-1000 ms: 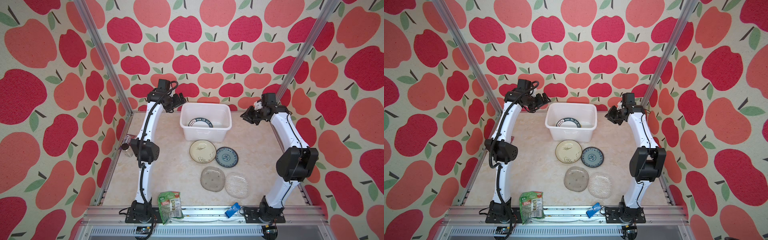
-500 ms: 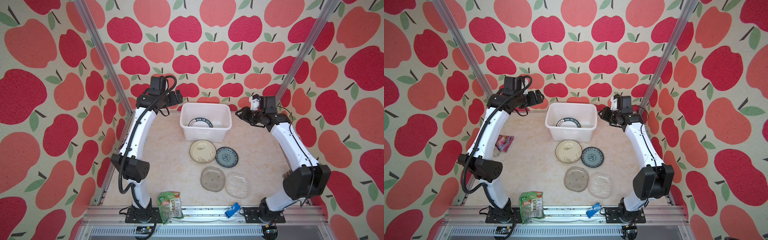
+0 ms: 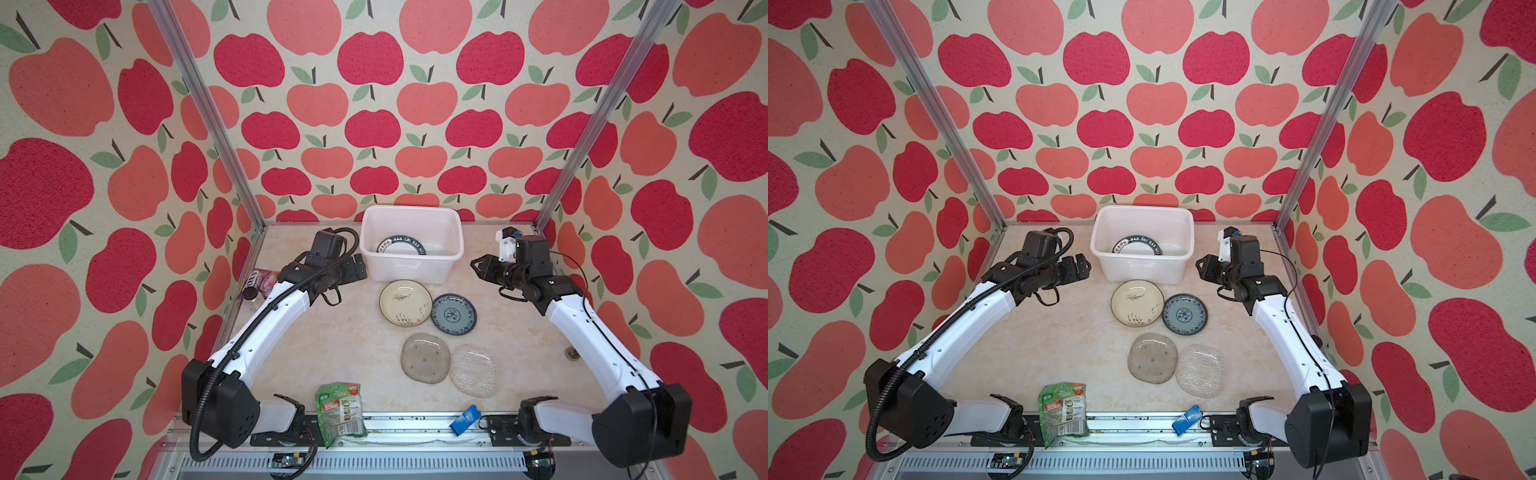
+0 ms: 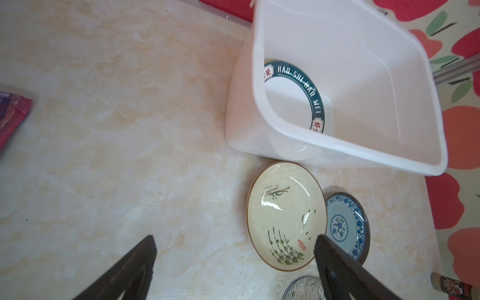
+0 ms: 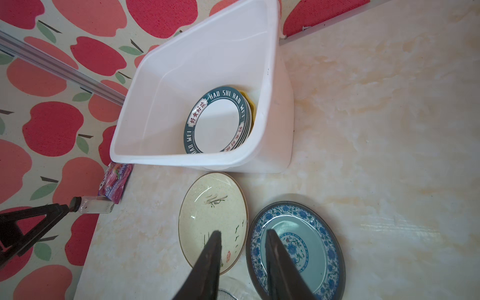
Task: Place the plates into the plastic bin on the countertop
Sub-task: Pick up the plate from the center of the table.
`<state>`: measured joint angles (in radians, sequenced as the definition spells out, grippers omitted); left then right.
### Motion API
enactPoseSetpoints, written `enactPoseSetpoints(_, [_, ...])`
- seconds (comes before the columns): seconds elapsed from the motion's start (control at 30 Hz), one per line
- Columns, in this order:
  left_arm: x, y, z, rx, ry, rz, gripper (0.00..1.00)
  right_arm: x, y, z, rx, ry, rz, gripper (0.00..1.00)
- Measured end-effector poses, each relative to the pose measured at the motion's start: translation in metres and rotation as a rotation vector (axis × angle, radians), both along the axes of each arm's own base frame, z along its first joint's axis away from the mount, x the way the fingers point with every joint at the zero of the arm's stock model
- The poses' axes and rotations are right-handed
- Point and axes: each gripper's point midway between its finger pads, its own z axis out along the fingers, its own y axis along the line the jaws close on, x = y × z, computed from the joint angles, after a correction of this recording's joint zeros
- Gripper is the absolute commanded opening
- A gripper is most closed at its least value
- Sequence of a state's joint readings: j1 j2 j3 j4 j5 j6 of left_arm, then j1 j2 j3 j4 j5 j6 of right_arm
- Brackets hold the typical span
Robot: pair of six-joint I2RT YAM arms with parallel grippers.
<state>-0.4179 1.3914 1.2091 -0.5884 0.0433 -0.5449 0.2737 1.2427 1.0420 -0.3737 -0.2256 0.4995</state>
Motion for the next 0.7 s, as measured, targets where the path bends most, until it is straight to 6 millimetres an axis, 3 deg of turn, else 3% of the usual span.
enactPoseSetpoints(0.2, [-0.002,-0.031,-0.094,0.044,0.236,-0.044,0.77,-0.009,0.007,-0.027,-0.022,0.069,0.023,0.29])
enactPoseSetpoints(0.27, [-0.002,-0.036,-0.12,0.052,0.299,-0.05,0.68,-0.012,0.013,-0.032,-0.031,0.086,0.04,0.28])
enactPoseSetpoints(0.33, [0.0,-0.043,-0.141,0.055,0.348,-0.065,0.66,-0.015,0.019,-0.038,-0.038,0.105,0.057,0.27])
enactPoseSetpoints(0.47, [0.005,-0.054,-0.159,0.044,0.379,-0.089,0.63,-0.017,0.02,-0.046,-0.052,0.132,0.06,0.27])
enactPoseSetpoints(0.7, [0.015,-0.065,-0.152,0.011,0.348,-0.107,0.46,-0.018,0.02,-0.047,-0.054,0.137,0.059,0.27])
